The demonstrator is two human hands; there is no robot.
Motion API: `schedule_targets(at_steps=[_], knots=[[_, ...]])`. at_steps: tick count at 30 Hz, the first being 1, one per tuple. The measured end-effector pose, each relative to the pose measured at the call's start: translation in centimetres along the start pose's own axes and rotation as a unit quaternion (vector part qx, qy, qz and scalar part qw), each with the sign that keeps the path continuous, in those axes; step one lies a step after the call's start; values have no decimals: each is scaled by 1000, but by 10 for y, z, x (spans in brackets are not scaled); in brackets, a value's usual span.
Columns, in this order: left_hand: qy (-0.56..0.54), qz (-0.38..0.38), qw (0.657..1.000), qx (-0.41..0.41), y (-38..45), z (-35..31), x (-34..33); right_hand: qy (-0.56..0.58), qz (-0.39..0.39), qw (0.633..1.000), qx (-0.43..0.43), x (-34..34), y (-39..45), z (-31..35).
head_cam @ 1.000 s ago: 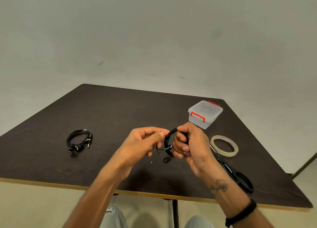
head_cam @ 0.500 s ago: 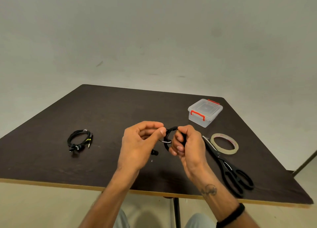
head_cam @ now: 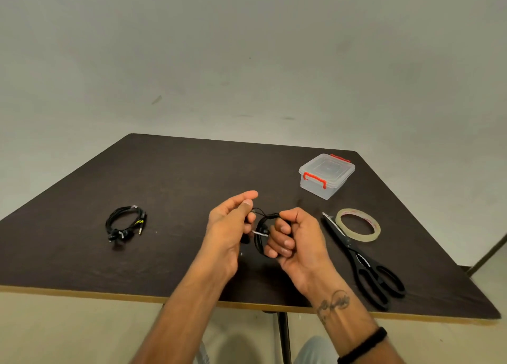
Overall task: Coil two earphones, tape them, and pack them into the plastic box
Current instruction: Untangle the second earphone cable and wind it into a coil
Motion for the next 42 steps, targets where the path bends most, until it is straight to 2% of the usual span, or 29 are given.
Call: schedule_targets(at_steps=[4, 8, 10, 12, 14, 15, 17, 22, 24, 27, 28, 30, 32, 34, 36, 39, 42], knots=[[0, 29, 1000, 6, 6, -13, -3, -128, 14, 990, 61, -3, 2, 7], [-62, 96, 989, 92, 8, -11, -19, -78, -13, 996, 48, -2, 8, -3], [-26, 118, 988, 94, 8, -8, -21, -26, -26, 999, 34, 3, 9, -5], [136, 78, 988, 1, 10, -14, -12, 24, -33, 999, 25, 8, 10, -3], [302, 32, 945, -121, 9, -22, -5, 61, -32, 998, 15, 12, 9, 1], [349, 26, 920, -174, 7, -25, -4, 79, -27, 996, 9, 12, 8, 3], [370, 40, 895, -247, 2, -26, -4, 118, -12, 993, -4, 8, 6, 6], [340, 47, 862, -374, -16, -21, -9, 197, 16, 980, -22, -3, 1, 16], [333, 24, 848, -412, -21, -17, -8, 207, 20, 978, -23, -7, 0, 18], [368, -42, 797, -477, -31, -12, -6, 201, 16, 979, -21, -7, 0, 20], [370, -60, 789, -486, -34, -11, -6, 195, 13, 981, -17, -6, 0, 21], [336, -68, 815, -468, -36, -8, -1, 182, 10, 983, -10, -5, 0, 22], [289, -49, 868, -400, -32, -1, 4, 165, 8, 986, -6, -5, -1, 21], [246, 3, 917, -315, -27, 8, 3, 144, 7, 990, 0, -4, -2, 20], [193, 48, 949, -245, -25, 13, 2, 116, 7, 993, 8, -4, -3, 19], [122, 65, 977, -165, -22, 15, 6, 84, 21, 996, 6, -7, -5, 14], [132, 17, 978, -161, -19, 12, 13, 58, 45, 997, -7, -13, -6, 10]])
Point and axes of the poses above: each hand's wrist, its own y-axis towards the middle knuckle, its own x-axis out of the back of the hand, z = x × y, the point moved 7 cm from there along y, towards the middle knuckle, and after that the axes turned 12 degrees about x, right-handed, at the moved point
